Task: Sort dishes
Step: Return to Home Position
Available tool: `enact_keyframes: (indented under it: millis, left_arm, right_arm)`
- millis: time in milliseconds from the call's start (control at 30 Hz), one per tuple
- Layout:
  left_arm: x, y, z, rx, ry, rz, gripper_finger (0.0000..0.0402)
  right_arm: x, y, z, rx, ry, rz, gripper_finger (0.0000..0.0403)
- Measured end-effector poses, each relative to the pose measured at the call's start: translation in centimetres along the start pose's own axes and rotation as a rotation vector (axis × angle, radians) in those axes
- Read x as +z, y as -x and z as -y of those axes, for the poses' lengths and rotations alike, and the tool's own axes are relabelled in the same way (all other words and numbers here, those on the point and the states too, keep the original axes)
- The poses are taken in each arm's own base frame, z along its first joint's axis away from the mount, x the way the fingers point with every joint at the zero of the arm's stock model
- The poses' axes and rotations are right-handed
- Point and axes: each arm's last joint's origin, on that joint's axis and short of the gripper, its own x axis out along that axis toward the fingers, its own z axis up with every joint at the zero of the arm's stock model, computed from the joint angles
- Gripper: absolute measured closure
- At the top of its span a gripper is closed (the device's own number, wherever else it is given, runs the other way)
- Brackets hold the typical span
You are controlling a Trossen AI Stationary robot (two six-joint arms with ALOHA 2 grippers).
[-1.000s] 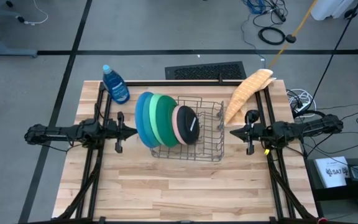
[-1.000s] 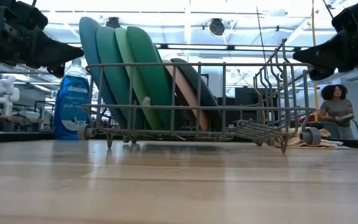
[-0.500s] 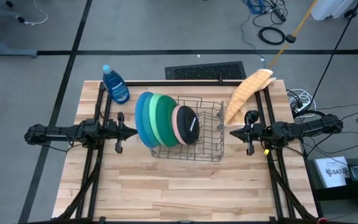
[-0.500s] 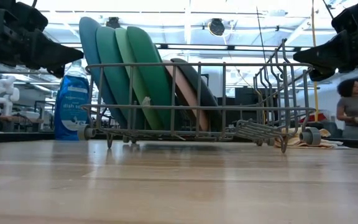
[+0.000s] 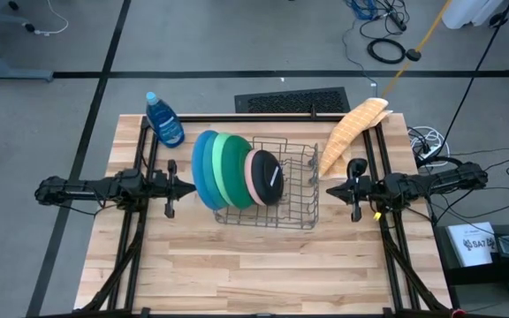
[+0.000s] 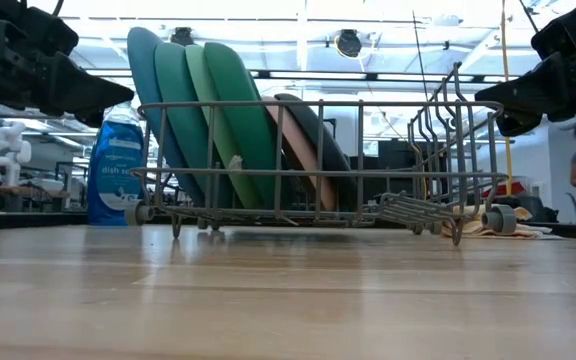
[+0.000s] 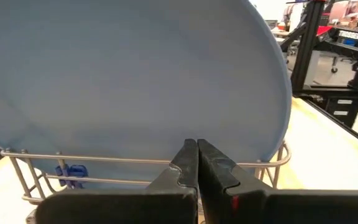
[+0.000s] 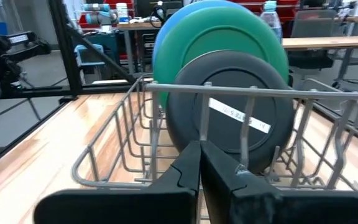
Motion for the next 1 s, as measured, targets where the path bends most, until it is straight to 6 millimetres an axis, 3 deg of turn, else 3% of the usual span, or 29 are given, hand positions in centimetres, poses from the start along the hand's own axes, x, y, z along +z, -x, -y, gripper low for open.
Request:
enact_keyframes:
  millis: [1000]
  left_arm:
    - [-0.01, 0.00, 0.04, -0.011, 0.050, -0.001, 0.0402]
  right_arm:
    - [-0.04, 0.00, -0.05, 0.015, 0.004, -0.005, 0.0394]
